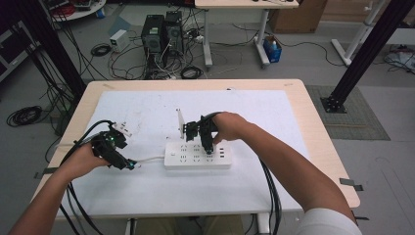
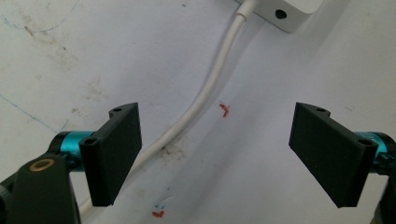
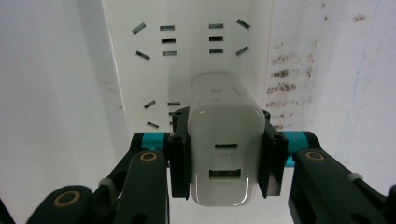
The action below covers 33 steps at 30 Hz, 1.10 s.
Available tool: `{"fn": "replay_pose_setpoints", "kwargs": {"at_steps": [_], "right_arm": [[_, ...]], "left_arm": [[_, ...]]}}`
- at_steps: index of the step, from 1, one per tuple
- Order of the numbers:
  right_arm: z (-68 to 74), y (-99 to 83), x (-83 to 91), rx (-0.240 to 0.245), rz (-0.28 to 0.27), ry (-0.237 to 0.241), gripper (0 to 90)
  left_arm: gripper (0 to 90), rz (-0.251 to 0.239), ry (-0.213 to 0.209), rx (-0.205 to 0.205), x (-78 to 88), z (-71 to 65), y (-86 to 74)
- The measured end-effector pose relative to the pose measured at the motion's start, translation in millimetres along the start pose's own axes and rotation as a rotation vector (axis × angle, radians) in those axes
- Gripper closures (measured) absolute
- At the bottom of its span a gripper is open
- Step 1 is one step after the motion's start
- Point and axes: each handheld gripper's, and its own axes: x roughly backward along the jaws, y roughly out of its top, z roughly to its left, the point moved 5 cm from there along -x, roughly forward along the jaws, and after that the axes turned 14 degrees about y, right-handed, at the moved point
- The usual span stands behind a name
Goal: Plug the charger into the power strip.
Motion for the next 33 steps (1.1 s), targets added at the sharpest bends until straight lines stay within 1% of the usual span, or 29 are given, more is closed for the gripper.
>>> {"fn": "replay_pose_setpoints", "kwargs": {"at_steps": [3,4,7,8,10,12,13,14,16,17,19,21,22,23,24,25,26,27,28,29,31,32,33], "right_arm": [[-2.1,-0.3,0.6,-0.001,0.004,0.015,63.0],[-4.2,-0.5,0.7,0.008,0.004,0.027,63.0],[-7.2,-1.1,1.3,-0.013,-0.013,0.064,62.9],[-8.6,-0.8,1.1,0.003,-0.014,0.066,63.0],[-8.5,-0.7,0.9,0.003,-0.014,0.066,62.9],[-7.4,-0.9,0.3,0.004,-0.018,0.060,63.0],[-5.0,-1.2,-0.1,0.000,-0.014,0.046,63.0],[-0.3,-0.6,-1.8,0.018,-0.006,0.007,63.0],[4.5,0.4,-3.3,0.033,0.020,-0.044,63.0],[5.1,0.2,-3.7,0.022,0.011,-0.047,63.0],[4.7,-0.1,-4.4,0.025,0.006,-0.049,63.0],[1.5,-0.1,-3.9,0.022,-0.001,-0.025,62.9],[-0.3,-0.8,-3.3,0.008,-0.009,-0.005,62.9],[-3.3,-1.3,-3.0,0.010,-0.018,0.017,62.9],[-6.2,-1.7,-2.5,0.003,-0.016,0.043,62.8],[-8.1,-1.2,-2.4,-0.031,-0.022,0.072,62.8],[-11.0,-0.2,-3.3,-0.008,-0.013,0.082,62.8],[-11.2,-0.3,-3.0,-0.018,-0.008,0.089,62.8],[-11.4,-0.5,-3.4,-0.008,-0.014,0.084,62.8],[-10.1,-0.4,-3.7,-0.012,-0.011,0.077,62.8],[-7.9,-1.0,-4.6,-0.007,-0.017,0.060,62.9],[-6.7,-1.5,-5.5,0.011,-0.023,0.041,62.8],[-6.2,-2.7,-5.9,0.006,-0.030,0.042,62.9]], "left_arm": [[17.2,-0.001,0.001,0.004,-0.3,1.5,-2.3],[17.2,0.003,0.000,0.004,-0.6,2.1,-3.4],[17.2,0.008,0.002,0.009,-2.1,2.9,-6.4],[17.2,0.007,0.004,0.021,-3.0,2.4,-7.0],[17.2,0.007,0.004,0.022,-4.0,2.7,-7.9],[17.2,0.005,0.003,0.027,-4.4,2.5,-8.0],[17.2,0.007,0.002,0.026,-3.9,2.1,-7.7],[17.2,0.005,0.004,0.020,-3.3,2.5,-7.6],[17.2,0.001,0.007,0.022,-2.5,2.7,-7.0],[17.2,0.001,0.007,0.020,-2.1,3.2,-6.7],[17.2,-0.001,0.008,0.022,-1.3,3.0,-5.6],[17.2,-0.003,0.008,0.017,-0.5,2.3,-4.7],[17.2,-0.004,0.009,0.015,-0.3,2.2,-4.5],[17.2,-0.007,0.010,0.019,-0.4,1.6,-4.5],[17.2,-0.005,0.010,0.022,-0.3,0.8,-4.8],[17.2,-0.003,0.013,0.016,-0.3,0.7,-5.1],[17.2,-0.004,0.013,0.021,-0.2,-0.3,-5.2],[17.2,-0.005,0.015,0.018,0.3,-0.7,-5.2],[17.2,-0.010,0.013,0.022,0.5,-1.8,-5.0],[17.2,-0.010,0.015,0.014,0.7,-1.6,-5.0],[17.2,-0.012,0.018,0.021,0.6,-1.8,-5.0],[17.2,-0.014,0.017,0.024,0.6,-1.3,-4.8],[17.2,-0.011,0.015,0.022,0.4,-0.2,-4.6]]}}
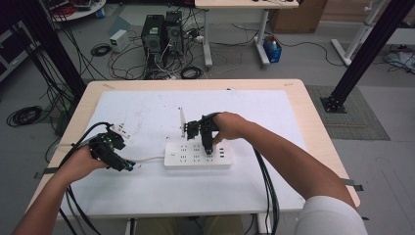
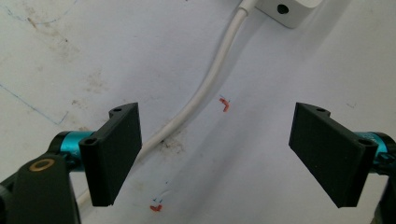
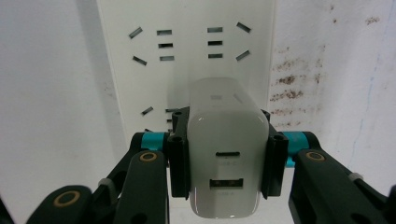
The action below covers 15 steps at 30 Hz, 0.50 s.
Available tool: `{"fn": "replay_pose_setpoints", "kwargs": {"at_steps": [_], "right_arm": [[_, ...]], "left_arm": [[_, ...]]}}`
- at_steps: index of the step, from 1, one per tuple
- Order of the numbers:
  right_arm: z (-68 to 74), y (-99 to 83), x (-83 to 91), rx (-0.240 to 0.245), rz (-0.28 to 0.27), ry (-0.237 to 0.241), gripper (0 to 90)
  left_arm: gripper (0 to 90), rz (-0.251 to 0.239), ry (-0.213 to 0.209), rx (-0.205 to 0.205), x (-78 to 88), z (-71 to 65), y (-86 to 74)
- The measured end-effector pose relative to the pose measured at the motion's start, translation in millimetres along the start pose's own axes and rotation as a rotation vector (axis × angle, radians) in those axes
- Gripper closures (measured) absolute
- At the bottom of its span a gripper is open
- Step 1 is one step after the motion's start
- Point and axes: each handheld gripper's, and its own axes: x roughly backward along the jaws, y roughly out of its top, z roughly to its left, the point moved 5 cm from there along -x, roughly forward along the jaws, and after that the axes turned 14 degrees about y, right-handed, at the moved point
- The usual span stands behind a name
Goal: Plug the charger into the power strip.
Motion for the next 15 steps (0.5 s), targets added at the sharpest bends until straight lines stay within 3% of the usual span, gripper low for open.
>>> {"fn": "replay_pose_setpoints", "kwargs": {"at_steps": [2,7,15], "right_arm": [[0.9,0.3,-0.7,-0.001,0.002,-0.008,62.8],[-4.0,-0.6,-0.4,0.001,-0.025,0.040,62.7],[-1.8,-2.1,-1.6,0.010,-0.038,0.013,62.5]], "left_arm": [[17.2,0.000,0.001,0.002,-0.7,0.4,0.6],[17.2,0.006,-0.004,0.001,-4.5,0.4,2.4],[17.2,0.002,-0.004,-0.005,-5.0,-0.1,4.1]]}}
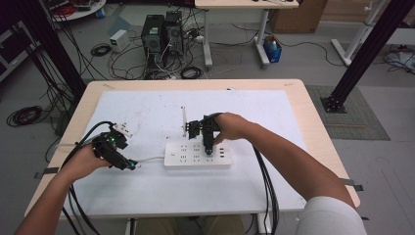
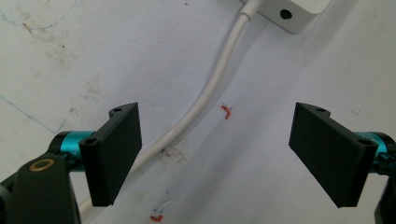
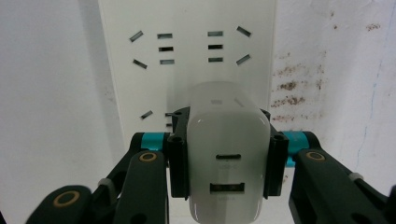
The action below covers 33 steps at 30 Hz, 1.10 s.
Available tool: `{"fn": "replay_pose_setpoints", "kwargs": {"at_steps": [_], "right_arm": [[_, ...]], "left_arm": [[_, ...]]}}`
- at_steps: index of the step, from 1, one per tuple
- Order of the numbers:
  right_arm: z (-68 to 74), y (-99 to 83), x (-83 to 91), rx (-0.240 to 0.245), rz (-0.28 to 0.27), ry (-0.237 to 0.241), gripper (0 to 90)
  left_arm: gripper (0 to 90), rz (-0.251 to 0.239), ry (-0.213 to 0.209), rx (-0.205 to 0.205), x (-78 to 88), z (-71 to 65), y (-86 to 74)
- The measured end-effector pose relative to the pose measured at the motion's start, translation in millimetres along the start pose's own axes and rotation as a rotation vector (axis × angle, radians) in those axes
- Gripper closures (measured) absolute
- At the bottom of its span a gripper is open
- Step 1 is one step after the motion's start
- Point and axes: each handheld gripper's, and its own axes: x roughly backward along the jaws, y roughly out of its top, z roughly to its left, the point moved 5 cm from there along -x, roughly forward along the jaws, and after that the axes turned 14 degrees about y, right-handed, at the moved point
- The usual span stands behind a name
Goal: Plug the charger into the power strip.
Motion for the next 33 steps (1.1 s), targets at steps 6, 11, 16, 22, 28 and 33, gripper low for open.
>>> {"fn": "replay_pose_setpoints", "kwargs": {"at_steps": [6,11,16,22,28,33], "right_arm": [[0.3,-1.3,0.2,0.007,-0.032,0.002,62.2],[1.2,-2.5,0.0,0.045,-0.038,-0.009,58.9],[1.2,-7.8,6.4,0.021,-0.109,-0.021,40.7],[-2.4,-12.5,19.8,-0.058,-0.214,-0.023,27.8],[-1.6,-15.1,26.5,-0.104,-0.270,-0.038,21.8],[4.5,-18.3,35.1,-0.108,-0.314,-0.045,13.4]], "left_arm": [[17.2,-0.001,0.006,0.006,0.3,0.9,-1.2],[17.2,-0.005,0.008,0.010,1.7,2.0,-1.9],[17.2,-0.005,0.013,0.021,2.9,4.9,-4.6],[17.2,-0.013,0.014,0.019,4.0,2.7,-3.0],[17.2,-0.018,0.014,0.023,6.5,2.5,-3.4],[17.2,-0.019,0.018,0.028,8.5,3.9,-4.9]]}}
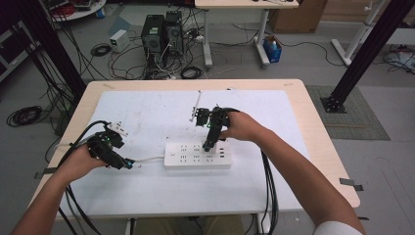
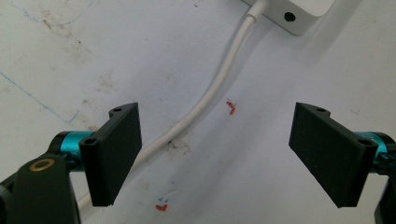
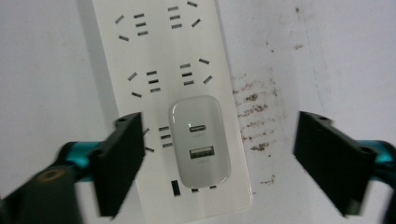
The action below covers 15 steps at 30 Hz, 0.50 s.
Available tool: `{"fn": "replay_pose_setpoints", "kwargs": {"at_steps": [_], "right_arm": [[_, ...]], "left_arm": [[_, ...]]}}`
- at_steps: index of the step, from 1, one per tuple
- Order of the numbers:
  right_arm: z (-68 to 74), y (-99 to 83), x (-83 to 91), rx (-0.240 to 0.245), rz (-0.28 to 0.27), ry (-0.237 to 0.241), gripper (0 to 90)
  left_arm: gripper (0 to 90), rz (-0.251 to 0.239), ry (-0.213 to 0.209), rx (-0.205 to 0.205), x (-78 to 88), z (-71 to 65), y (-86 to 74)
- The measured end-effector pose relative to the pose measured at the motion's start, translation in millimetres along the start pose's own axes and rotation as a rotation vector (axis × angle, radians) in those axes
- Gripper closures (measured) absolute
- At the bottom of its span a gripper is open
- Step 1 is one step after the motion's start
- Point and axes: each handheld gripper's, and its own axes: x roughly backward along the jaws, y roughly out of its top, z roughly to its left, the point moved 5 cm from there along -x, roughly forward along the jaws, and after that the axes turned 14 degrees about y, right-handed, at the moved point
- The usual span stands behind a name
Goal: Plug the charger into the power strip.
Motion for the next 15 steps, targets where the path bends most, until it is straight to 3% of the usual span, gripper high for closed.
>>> {"fn": "replay_pose_setpoints", "kwargs": {"at_steps": [7,8,9,10,15], "right_arm": [[2.8,0.1,15.5,-0.018,-0.072,-0.055,13.3],[2.5,-1.2,17.5,-0.027,-0.073,-0.076,13.2],[0.7,-4.9,20.7,-0.054,-0.068,-0.136,12.8],[0.4,-6.9,22.5,-0.067,-0.059,-0.151,12.8],[8.0,-11.8,34.2,-0.049,-0.085,-0.139,12.8]], "left_arm": [[17.2,0.004,-0.001,-0.006,1.1,-0.3,-0.3],[17.2,0.002,-0.001,-0.006,1.8,-0.7,0.6],[17.2,0.000,-0.002,-0.003,1.9,-1.3,1.1],[17.2,-0.001,-0.002,-0.008,2.2,-1.5,1.6],[17.2,-0.005,-0.005,-0.010,3.5,-3.7,4.4]]}}
